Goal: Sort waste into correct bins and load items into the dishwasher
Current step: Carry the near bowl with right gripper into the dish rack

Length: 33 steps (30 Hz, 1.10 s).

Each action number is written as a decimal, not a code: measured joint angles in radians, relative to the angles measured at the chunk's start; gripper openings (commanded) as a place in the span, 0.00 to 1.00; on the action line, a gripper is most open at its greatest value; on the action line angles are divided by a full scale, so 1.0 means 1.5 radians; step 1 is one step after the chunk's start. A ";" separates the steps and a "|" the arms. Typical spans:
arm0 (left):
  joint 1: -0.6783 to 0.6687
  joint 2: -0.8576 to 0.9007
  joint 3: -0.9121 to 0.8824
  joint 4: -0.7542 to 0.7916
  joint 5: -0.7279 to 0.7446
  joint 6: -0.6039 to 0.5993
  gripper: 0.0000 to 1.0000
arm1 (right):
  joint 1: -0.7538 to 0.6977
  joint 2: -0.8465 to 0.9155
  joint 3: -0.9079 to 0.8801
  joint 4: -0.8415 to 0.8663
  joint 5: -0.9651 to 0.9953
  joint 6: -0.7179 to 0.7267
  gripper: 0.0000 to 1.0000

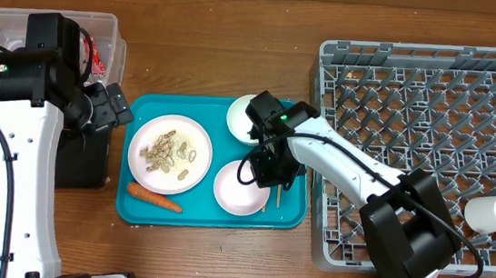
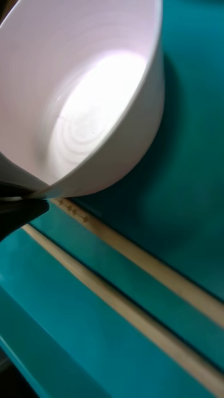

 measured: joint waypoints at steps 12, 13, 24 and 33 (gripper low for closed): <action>0.000 0.000 0.000 0.042 -0.013 0.000 1.00 | 0.000 -0.015 0.087 -0.030 0.040 0.015 0.04; 0.000 0.000 0.000 0.043 -0.017 0.000 1.00 | 0.000 -0.024 0.104 -0.038 0.050 0.015 0.04; 0.000 0.000 0.000 0.055 -0.043 0.001 1.00 | -0.076 -0.209 0.222 -0.123 0.262 0.018 0.04; 0.000 0.000 0.000 0.062 -0.045 0.006 1.00 | -0.304 -0.211 0.222 -0.135 0.473 0.008 0.04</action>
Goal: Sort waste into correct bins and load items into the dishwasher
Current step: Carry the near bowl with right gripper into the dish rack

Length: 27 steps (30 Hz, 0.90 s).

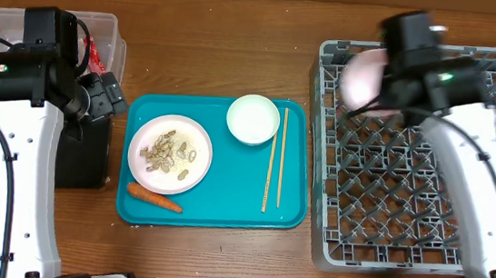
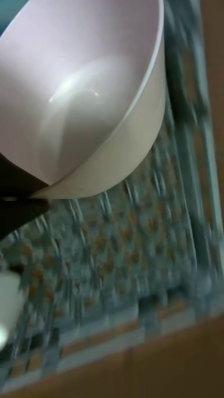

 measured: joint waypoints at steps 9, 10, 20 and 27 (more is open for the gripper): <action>0.000 0.000 0.000 0.006 -0.002 0.000 1.00 | -0.206 0.000 0.000 0.142 0.281 -0.006 0.04; 0.000 0.000 0.000 0.007 -0.002 0.000 1.00 | -0.230 0.001 0.000 0.156 0.298 -0.006 0.04; 0.000 0.000 0.000 0.025 -0.002 -0.001 1.00 | -0.351 0.141 0.000 0.175 0.416 -0.008 0.04; 0.000 0.000 0.000 0.025 -0.002 -0.001 1.00 | -0.323 0.252 -0.006 0.154 0.415 -0.004 0.04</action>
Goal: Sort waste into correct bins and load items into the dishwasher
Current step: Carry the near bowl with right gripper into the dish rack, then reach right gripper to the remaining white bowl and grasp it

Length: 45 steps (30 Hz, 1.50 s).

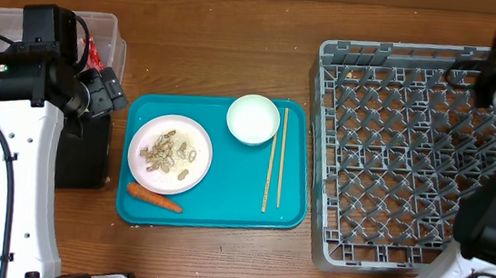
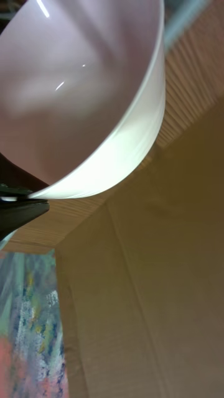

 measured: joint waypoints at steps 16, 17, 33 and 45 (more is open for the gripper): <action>0.000 0.000 0.000 0.000 0.008 0.000 1.00 | 0.124 0.032 -0.004 -0.169 -0.129 0.065 0.44; 0.000 0.000 0.000 0.001 0.008 0.001 1.00 | 0.134 0.034 -0.004 -0.180 -0.147 0.070 0.48; 0.000 0.000 0.000 0.000 0.010 0.031 1.00 | 0.247 -0.068 0.117 -0.190 -0.487 0.046 0.91; 0.000 0.000 0.000 0.000 0.012 0.031 1.00 | 0.423 -0.102 0.121 -0.057 -0.892 -0.024 0.82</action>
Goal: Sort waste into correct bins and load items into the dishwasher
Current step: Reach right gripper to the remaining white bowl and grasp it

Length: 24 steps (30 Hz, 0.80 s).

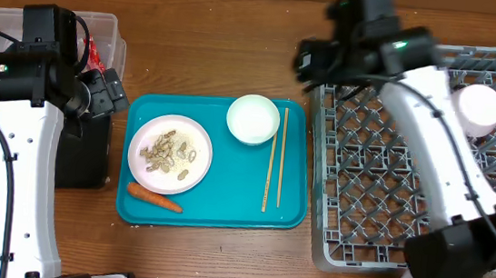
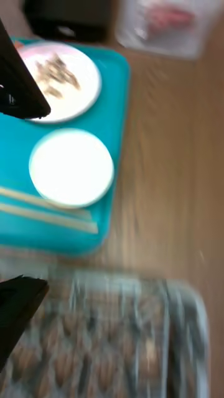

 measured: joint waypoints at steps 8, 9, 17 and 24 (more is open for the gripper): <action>0.000 0.000 0.000 -0.002 0.000 0.000 1.00 | 0.092 0.077 -0.024 0.011 0.008 0.021 0.70; 0.000 0.000 0.000 -0.002 0.000 0.000 1.00 | 0.096 0.094 -0.025 0.011 0.011 0.026 0.67; 0.000 0.000 0.000 -0.003 0.000 0.000 1.00 | 0.103 0.189 -0.031 0.008 0.052 0.079 0.62; 0.000 0.000 0.000 -0.003 0.000 0.000 1.00 | 0.103 0.234 -0.031 0.003 0.062 0.093 0.49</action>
